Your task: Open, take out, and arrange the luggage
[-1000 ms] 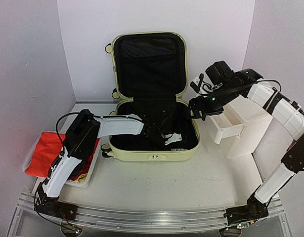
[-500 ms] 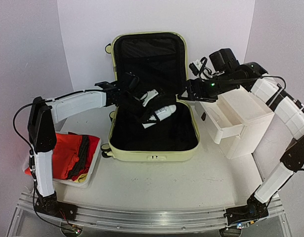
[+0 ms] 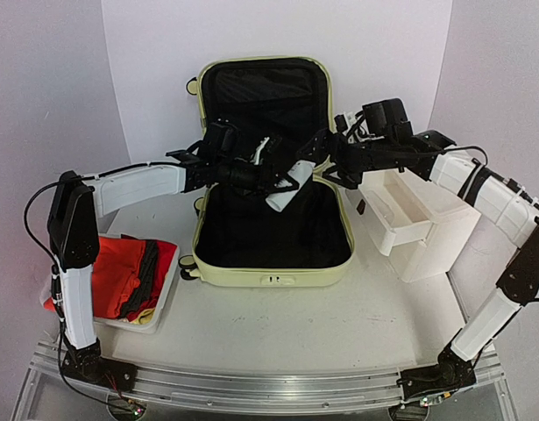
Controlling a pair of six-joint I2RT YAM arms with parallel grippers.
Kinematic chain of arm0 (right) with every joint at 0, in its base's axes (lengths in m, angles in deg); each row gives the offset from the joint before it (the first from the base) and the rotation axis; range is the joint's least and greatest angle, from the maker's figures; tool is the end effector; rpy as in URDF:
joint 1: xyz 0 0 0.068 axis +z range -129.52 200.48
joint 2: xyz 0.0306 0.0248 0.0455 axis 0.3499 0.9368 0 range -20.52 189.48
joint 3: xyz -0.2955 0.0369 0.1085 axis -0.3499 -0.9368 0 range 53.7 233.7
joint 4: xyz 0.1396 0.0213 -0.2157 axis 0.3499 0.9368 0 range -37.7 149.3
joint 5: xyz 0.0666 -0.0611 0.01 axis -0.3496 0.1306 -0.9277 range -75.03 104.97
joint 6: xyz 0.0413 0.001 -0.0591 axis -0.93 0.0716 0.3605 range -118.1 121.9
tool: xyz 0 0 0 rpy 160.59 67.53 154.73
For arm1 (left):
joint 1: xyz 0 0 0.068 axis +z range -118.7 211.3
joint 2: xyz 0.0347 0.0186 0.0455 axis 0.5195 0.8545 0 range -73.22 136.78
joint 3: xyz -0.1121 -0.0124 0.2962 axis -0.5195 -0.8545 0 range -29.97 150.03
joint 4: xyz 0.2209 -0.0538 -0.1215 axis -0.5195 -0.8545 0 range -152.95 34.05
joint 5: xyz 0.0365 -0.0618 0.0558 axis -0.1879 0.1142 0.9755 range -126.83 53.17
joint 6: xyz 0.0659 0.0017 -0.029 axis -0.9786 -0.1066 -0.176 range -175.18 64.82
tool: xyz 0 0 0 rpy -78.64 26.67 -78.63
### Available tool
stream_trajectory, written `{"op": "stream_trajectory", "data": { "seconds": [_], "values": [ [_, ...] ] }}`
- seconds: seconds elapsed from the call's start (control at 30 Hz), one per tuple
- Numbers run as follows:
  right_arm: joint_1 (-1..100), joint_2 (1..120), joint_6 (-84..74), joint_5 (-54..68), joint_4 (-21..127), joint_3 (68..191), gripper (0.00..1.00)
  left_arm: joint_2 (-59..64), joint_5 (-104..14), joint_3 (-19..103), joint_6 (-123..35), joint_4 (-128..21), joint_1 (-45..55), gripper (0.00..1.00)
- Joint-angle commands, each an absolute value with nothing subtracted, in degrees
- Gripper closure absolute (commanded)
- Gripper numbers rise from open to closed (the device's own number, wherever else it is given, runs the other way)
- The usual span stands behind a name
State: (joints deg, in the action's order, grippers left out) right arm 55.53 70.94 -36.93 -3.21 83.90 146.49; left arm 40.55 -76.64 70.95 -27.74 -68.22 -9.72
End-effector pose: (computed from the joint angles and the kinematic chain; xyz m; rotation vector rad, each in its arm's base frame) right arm 0.3008 0.2337 0.4225 -0.1332 2.2664 1.0695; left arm 0.3534 -0.3579 0.3507 0.7471 2.0808 -1.4153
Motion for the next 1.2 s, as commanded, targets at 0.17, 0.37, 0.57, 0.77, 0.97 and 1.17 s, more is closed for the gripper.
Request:
{"op": "stream_trajectory", "data": {
  "seconds": [0.17, 0.37, 0.57, 0.77, 0.97, 1.17],
  "values": [
    [55.7, 69.2, -54.0, 4.3, 75.8, 144.6, 0.04, 36.8, -82.4, 71.6, -18.2, -54.3, -9.8, 0.71],
    [56.2, 71.3, -59.0, 4.8, 74.3, 144.5, 0.10, 35.9, -83.0, 70.5, -16.4, -52.3, -10.1, 0.68],
    [57.5, 73.9, -59.4, 3.6, 73.2, 145.9, 0.14, 36.2, -83.8, 70.5, -15.9, -51.0, -10.4, 0.68],
    [58.4, 75.7, -60.5, 4.7, 74.0, 146.0, 0.12, 36.5, -84.4, 70.4, -15.1, -49.4, -10.8, 0.66],
    [58.4, 76.4, -61.1, 5.8, 74.1, 146.1, 0.24, 36.4, -85.9, 70.1, -14.8, -48.5, -11.2, 0.62],
    [58.4, 76.2, -60.9, 6.5, 74.0, 146.4, 0.47, 35.7, -84.7, 68.2, -14.5, -48.0, -11.4, 0.47]
  ]
}}
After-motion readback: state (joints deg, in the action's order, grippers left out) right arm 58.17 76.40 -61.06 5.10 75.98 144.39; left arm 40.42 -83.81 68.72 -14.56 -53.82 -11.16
